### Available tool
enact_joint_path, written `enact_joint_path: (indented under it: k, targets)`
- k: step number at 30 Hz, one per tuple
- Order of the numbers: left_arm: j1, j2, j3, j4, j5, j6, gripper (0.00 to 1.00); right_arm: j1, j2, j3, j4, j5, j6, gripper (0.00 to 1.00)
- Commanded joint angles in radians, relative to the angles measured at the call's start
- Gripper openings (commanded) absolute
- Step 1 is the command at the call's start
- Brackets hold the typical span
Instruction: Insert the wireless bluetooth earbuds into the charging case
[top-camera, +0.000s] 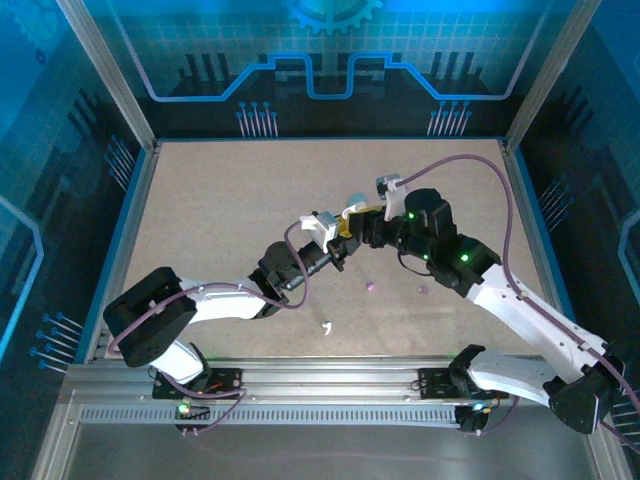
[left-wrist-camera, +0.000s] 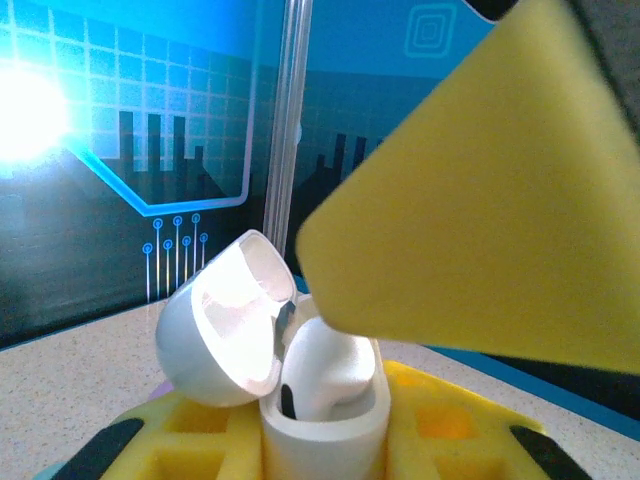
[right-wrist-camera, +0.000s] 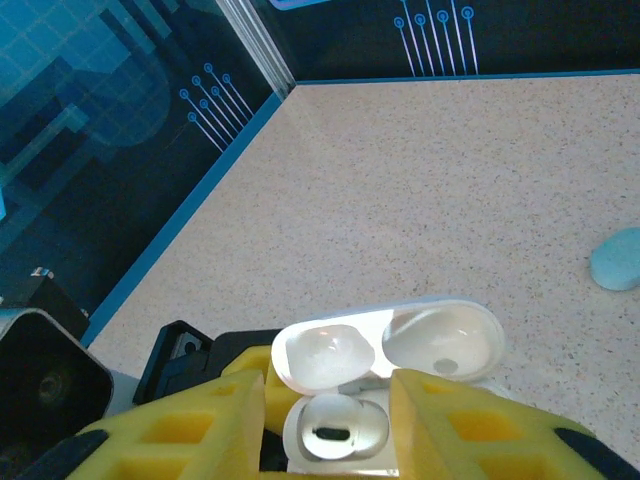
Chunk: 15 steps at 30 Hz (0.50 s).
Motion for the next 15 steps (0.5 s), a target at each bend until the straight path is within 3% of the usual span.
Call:
enact_joint_path:
  k: [1,8,15]
  targets:
    - [-0.006,-0.020,0.000,0.115,0.004,0.019,0.23,0.001,-0.027,0.033,-0.073,0.006,-0.007,0.44]
    - [-0.006,-0.053,-0.040,0.083,-0.009,0.043,0.23,-0.007,-0.090,0.119,-0.156,0.058,-0.041,0.52]
    - [0.022,-0.183,-0.129,-0.010,-0.059,0.044,0.23,-0.099,-0.085,0.182,-0.432,0.186,0.026,0.51]
